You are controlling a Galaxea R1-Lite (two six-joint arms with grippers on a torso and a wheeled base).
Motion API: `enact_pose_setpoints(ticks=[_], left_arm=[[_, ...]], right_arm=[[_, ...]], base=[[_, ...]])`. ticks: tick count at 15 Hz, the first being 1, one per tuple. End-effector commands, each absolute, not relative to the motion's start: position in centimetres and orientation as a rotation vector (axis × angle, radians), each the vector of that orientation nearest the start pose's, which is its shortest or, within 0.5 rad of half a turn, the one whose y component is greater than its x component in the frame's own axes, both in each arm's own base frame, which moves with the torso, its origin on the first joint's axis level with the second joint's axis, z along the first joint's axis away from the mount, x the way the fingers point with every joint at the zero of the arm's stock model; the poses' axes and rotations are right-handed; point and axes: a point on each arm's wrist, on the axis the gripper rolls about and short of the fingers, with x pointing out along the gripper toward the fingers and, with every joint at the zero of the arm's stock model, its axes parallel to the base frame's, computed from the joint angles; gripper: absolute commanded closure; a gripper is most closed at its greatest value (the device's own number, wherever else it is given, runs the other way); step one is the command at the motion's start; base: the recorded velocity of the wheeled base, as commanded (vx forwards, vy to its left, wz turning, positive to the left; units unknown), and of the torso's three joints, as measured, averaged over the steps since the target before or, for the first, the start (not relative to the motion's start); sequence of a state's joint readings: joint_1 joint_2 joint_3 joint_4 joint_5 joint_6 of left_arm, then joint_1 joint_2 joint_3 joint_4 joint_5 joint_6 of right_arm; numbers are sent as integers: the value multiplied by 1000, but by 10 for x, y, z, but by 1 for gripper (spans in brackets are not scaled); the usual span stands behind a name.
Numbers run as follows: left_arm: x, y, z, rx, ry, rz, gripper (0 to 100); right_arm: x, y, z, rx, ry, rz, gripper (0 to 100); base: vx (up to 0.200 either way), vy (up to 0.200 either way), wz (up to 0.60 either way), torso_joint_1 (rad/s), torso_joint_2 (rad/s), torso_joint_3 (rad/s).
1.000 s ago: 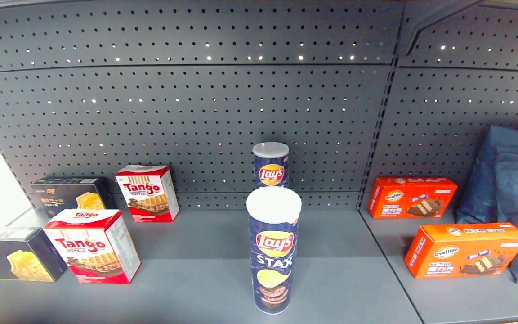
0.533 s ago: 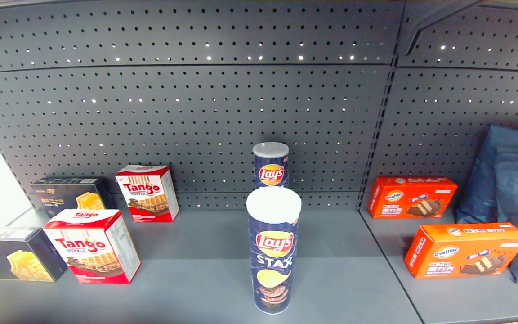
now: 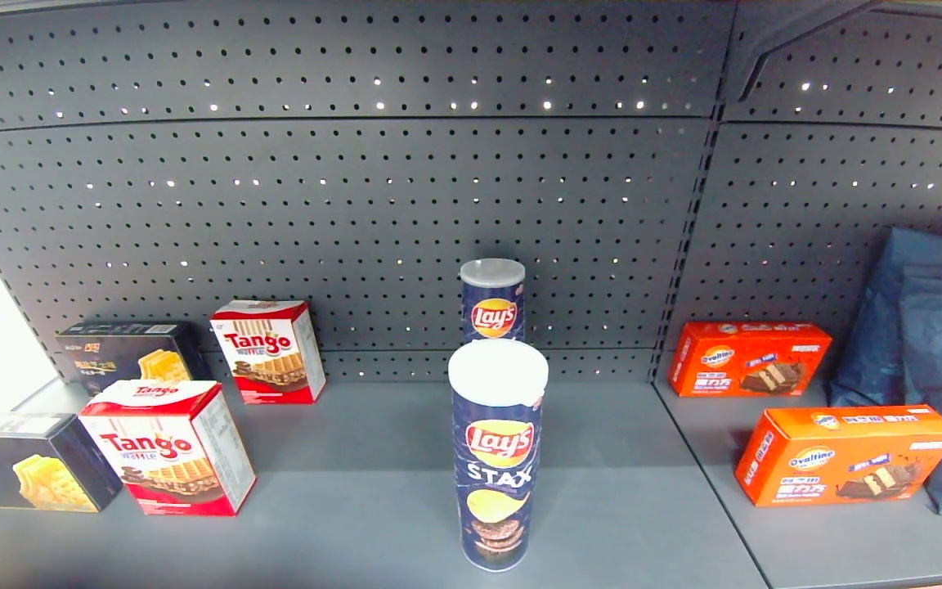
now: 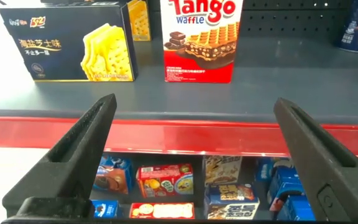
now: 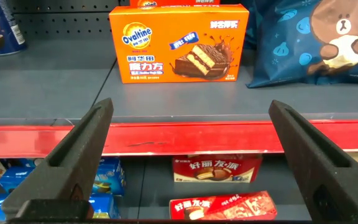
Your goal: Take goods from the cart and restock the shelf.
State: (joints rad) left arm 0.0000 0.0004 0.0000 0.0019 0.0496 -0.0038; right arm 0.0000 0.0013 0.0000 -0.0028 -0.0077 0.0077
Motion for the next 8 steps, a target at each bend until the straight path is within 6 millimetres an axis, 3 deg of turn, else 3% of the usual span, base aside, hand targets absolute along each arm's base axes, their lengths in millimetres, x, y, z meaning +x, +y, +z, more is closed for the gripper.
enact_pose_setpoints(ticks=[1, 4, 6, 8], left_arm=[[-23, 1, 75, -4, 4, 49, 0], [-23, 1, 75, 0, 5, 41, 0], [-23, 1, 75, -4, 5, 43, 0], [-23, 1, 75, -3, 5, 43, 0]], right_arm=[[-23, 0, 76, 8, 0, -8, 0], [-23, 0, 76, 8, 0, -8, 0], [-23, 0, 76, 8, 0, -8, 0], [-23, 0, 76, 8, 0, -8, 0]], base=[[0, 0, 0, 0, 0, 0], [0, 0, 0, 0, 0, 0], [0, 200, 0, 5, 7, 2], [0, 0, 0, 0, 0, 0]])
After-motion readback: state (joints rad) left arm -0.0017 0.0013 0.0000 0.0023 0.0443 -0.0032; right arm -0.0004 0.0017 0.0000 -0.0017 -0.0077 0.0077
